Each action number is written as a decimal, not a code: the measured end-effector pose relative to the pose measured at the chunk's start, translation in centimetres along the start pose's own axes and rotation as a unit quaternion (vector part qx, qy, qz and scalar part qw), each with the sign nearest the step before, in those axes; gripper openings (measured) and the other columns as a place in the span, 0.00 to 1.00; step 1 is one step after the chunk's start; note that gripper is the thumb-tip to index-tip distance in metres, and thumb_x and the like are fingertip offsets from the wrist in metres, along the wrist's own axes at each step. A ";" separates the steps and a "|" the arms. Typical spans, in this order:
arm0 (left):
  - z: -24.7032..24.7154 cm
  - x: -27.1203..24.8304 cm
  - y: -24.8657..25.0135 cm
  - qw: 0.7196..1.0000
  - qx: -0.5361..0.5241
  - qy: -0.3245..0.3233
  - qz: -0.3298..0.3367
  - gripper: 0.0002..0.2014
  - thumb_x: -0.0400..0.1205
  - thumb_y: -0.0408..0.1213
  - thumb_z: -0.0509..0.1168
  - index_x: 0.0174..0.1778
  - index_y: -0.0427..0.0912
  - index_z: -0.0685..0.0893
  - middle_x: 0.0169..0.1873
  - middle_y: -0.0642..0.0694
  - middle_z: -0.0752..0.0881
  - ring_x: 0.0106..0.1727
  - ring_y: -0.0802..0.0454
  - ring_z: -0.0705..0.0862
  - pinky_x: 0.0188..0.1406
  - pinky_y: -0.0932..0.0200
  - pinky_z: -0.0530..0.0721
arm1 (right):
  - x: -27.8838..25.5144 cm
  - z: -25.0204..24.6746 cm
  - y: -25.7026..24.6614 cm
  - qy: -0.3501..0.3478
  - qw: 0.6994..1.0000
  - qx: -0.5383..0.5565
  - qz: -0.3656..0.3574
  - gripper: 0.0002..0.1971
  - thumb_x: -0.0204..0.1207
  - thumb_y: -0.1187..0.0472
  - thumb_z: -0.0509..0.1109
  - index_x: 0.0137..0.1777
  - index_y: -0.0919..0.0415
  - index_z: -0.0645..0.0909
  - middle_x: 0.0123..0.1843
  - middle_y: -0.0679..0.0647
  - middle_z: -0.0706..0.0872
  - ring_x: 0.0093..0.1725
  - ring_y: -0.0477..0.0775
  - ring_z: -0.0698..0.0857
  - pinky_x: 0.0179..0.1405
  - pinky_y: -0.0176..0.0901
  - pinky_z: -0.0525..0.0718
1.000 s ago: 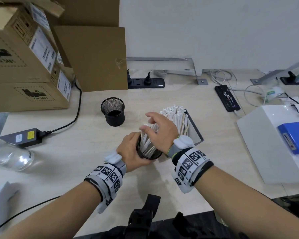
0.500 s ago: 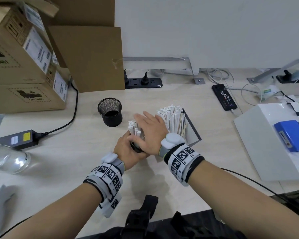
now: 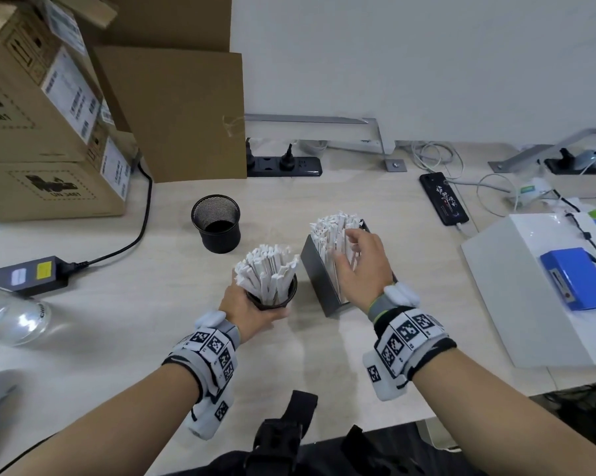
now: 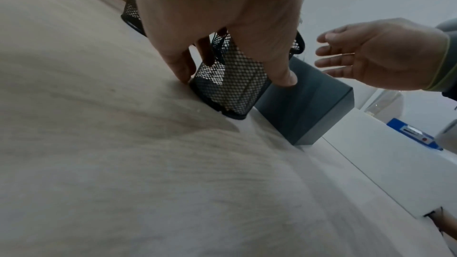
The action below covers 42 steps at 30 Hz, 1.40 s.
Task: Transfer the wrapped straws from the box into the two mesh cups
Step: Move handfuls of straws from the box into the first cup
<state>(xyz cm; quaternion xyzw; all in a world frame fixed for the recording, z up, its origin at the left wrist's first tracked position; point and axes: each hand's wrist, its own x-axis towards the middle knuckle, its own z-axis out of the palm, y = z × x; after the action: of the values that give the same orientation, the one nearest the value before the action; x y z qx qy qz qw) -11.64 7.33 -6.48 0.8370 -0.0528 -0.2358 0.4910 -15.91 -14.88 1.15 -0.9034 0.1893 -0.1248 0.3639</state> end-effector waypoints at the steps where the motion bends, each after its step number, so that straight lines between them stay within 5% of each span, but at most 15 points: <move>1: -0.1 0.2 -0.2 1.000 0.010 -0.005 0.006 0.34 0.58 0.41 0.88 0.61 0.43 0.86 0.47 0.57 0.88 0.50 0.62 0.87 0.41 0.80 0.80 | -0.1 -0.1 0.4 -0.008 1.000 -0.002 0.027 0.25 0.77 0.53 0.69 0.72 0.58 0.72 0.68 0.56 0.76 0.65 0.54 0.79 0.66 0.51 0.78; 5: -1.1 1.0 0.2 0.997 0.071 -0.033 0.017 0.40 0.58 0.47 0.88 0.66 0.45 0.83 0.58 0.58 0.82 0.59 0.61 0.80 0.62 0.72 0.72 | 0.1 0.3 1.6 -0.037 0.994 -0.024 0.101 0.33 0.74 0.48 0.71 0.77 0.55 0.66 0.74 0.55 0.72 0.70 0.54 0.77 0.71 0.52 0.76; 8: -1.6 1.3 0.7 0.987 0.123 -0.098 0.019 0.48 0.55 0.64 0.82 0.72 0.49 0.80 0.67 0.57 0.81 0.70 0.57 0.76 0.76 0.62 0.67 | 0.5 0.9 1.7 -0.074 0.986 -0.065 0.133 0.36 0.72 0.47 0.73 0.77 0.56 0.66 0.75 0.56 0.72 0.72 0.57 0.76 0.71 0.50 0.75; 12: -1.3 0.9 1.1 0.998 0.019 -0.057 -0.012 0.29 0.66 0.46 0.85 0.62 0.51 0.84 0.56 0.53 0.89 0.61 0.55 0.85 0.64 0.59 0.80 | 1.0 1.7 1.6 -0.116 0.975 -0.108 0.157 0.30 0.73 0.48 0.72 0.73 0.56 0.68 0.67 0.56 0.82 0.60 0.60 0.83 0.60 0.48 0.82; 16: -1.0 0.7 1.9 0.998 -0.040 -0.052 -0.016 0.35 0.61 0.55 0.83 0.64 0.54 0.81 0.57 0.54 0.88 0.61 0.56 0.84 0.65 0.57 0.79 | 1.5 1.8 1.5 -0.143 0.961 -0.164 0.172 0.24 0.74 0.47 0.71 0.67 0.57 0.73 0.59 0.55 0.87 0.55 0.61 0.86 0.45 0.42 0.79; 19: -1.0 0.8 1.8 0.999 -0.023 -0.040 -0.016 0.32 0.65 0.50 0.84 0.64 0.52 0.81 0.56 0.55 0.87 0.60 0.56 0.84 0.63 0.59 0.79 | 1.6 1.9 1.4 -0.139 0.960 -0.186 0.158 0.23 0.75 0.45 0.71 0.64 0.59 0.76 0.56 0.56 0.88 0.54 0.61 0.86 0.45 0.41 0.79; 23: -0.8 0.5 2.1 0.998 0.038 -0.045 0.038 0.28 0.63 0.48 0.85 0.58 0.55 0.85 0.50 0.59 0.89 0.51 0.66 0.85 0.55 0.74 0.81 | 1.2 1.6 1.5 -0.133 0.960 -0.199 0.147 0.26 0.76 0.42 0.69 0.68 0.57 0.76 0.58 0.55 0.88 0.57 0.61 0.86 0.44 0.38 0.74; 25: -0.6 0.6 1.9 0.996 0.054 -0.048 0.058 0.31 0.62 0.52 0.84 0.62 0.54 0.86 0.54 0.61 0.88 0.57 0.65 0.85 0.58 0.79 0.76 | 1.1 1.6 1.6 -0.129 0.964 -0.179 0.146 0.23 0.75 0.43 0.70 0.64 0.57 0.80 0.61 0.56 0.87 0.57 0.60 0.86 0.45 0.38 0.75; 28: -0.6 0.3 1.9 0.994 0.073 -0.068 0.039 0.36 0.58 0.65 0.78 0.62 0.56 0.86 0.56 0.62 0.88 0.61 0.63 0.84 0.66 0.67 0.78 | 1.0 1.5 1.7 -0.125 0.969 -0.150 0.150 0.24 0.77 0.43 0.68 0.67 0.57 0.80 0.63 0.54 0.86 0.61 0.59 0.84 0.50 0.38 0.77; 33: -0.7 -0.2 1.9 0.980 0.168 -0.094 0.044 0.52 0.53 0.78 0.58 0.72 0.55 0.81 0.70 0.56 0.83 0.74 0.54 0.76 0.69 0.71 0.63 | 1.0 0.7 1.9 -0.103 0.981 -0.084 0.143 0.19 0.79 0.49 0.65 0.67 0.53 0.76 0.51 0.52 0.88 0.52 0.60 0.87 0.50 0.46 0.83; 38: -0.8 0.3 1.6 0.972 0.190 -0.138 0.016 0.55 0.52 0.84 0.57 0.74 0.58 0.78 0.72 0.57 0.81 0.78 0.52 0.74 0.78 0.60 0.67 | 1.3 0.7 1.8 -0.085 0.981 0.010 0.173 0.12 0.76 0.44 0.67 0.40 0.51 0.81 0.37 0.52 0.90 0.39 0.57 0.88 0.45 0.48 0.85; 40: -0.9 0.4 1.5 0.972 0.191 -0.136 0.018 0.52 0.53 0.84 0.59 0.72 0.59 0.80 0.69 0.59 0.83 0.75 0.56 0.76 0.74 0.64 0.69 | 1.4 0.5 1.6 -0.059 0.979 0.059 0.188 0.11 0.78 0.47 0.68 0.39 0.52 0.82 0.34 0.53 0.90 0.34 0.53 0.87 0.41 0.43 0.82; 42: -1.1 0.3 2.0 0.988 0.122 -0.097 -0.003 0.44 0.56 0.75 0.74 0.66 0.57 0.84 0.60 0.60 0.88 0.65 0.58 0.83 0.64 0.66 0.76 | 1.5 0.0 1.4 -0.033 0.975 0.105 0.194 0.09 0.79 0.50 0.68 0.41 0.53 0.83 0.31 0.52 0.89 0.30 0.48 0.86 0.40 0.41 0.81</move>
<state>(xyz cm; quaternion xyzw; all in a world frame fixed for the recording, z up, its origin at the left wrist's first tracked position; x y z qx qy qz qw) -10.61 7.07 -4.45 0.8639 -0.1259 -0.3088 0.3774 -14.92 -16.40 0.31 -0.8096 0.3348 -0.0414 0.4804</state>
